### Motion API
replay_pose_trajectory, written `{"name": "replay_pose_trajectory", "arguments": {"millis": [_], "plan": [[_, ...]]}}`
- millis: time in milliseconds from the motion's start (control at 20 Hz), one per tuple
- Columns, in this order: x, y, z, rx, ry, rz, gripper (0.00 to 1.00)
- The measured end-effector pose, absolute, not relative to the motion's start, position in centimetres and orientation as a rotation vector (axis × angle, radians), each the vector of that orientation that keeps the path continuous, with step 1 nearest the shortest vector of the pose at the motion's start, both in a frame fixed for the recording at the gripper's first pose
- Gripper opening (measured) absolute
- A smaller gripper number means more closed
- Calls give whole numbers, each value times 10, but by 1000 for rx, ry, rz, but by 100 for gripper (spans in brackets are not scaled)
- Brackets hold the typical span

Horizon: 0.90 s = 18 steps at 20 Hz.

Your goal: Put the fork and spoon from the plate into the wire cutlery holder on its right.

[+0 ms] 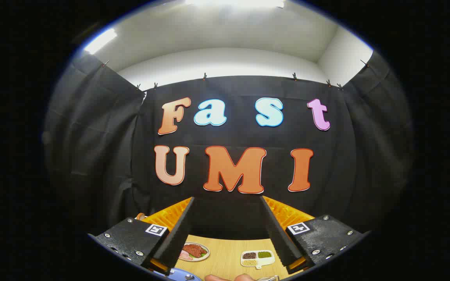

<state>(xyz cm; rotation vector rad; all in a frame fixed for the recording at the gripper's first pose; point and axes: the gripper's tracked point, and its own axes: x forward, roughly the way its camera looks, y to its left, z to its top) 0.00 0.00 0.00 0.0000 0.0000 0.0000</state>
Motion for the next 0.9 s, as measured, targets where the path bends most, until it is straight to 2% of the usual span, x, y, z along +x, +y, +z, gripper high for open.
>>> {"name": "replay_pose_trajectory", "arguments": {"millis": [550,900], "plan": [[10,28,-29,5,60,55,96],[8,77,-122,52,338,175,96]]}}
